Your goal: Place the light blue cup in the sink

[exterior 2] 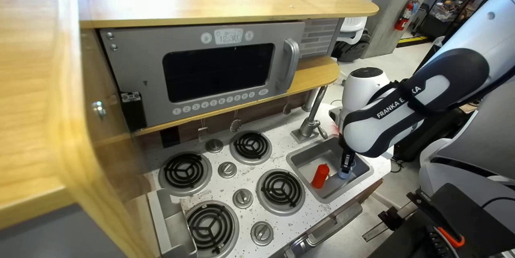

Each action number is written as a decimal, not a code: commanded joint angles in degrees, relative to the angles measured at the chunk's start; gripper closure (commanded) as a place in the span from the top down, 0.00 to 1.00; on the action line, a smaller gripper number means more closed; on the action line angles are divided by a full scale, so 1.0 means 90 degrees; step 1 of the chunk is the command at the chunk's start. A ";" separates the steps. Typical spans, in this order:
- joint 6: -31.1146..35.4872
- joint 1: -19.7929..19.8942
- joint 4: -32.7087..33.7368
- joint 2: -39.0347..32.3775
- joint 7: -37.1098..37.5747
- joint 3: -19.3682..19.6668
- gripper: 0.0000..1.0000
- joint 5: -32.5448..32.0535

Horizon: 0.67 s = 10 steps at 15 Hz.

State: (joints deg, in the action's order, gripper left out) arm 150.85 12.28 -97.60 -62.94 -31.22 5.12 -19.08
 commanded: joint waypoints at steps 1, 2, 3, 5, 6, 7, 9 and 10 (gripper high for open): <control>-0.0056 -0.0140 0.0318 -0.0222 0.0099 0.0166 0.29 -0.0182; -0.0053 -0.0110 0.0192 -0.0092 0.0081 0.0128 0.35 -0.0143; -0.0009 -0.0068 0.0032 0.0077 0.0043 0.0075 0.43 -0.0122; 0.0085 -0.0017 -0.0218 0.0353 0.0024 0.0010 0.58 -0.0091; 0.0154 0.0034 -0.0437 0.0585 -0.0001 -0.0050 0.64 -0.0062; 0.0156 0.0076 -0.0597 0.0779 -0.0011 -0.0106 0.73 -0.0021; 0.0112 0.0213 -0.1057 0.1311 -0.0056 -0.0265 0.88 0.0106; 0.0076 0.0286 -0.1328 0.1631 -0.0050 -0.0325 0.94 0.0175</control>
State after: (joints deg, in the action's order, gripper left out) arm 151.24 12.41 -100.60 -57.46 -31.19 4.50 -18.77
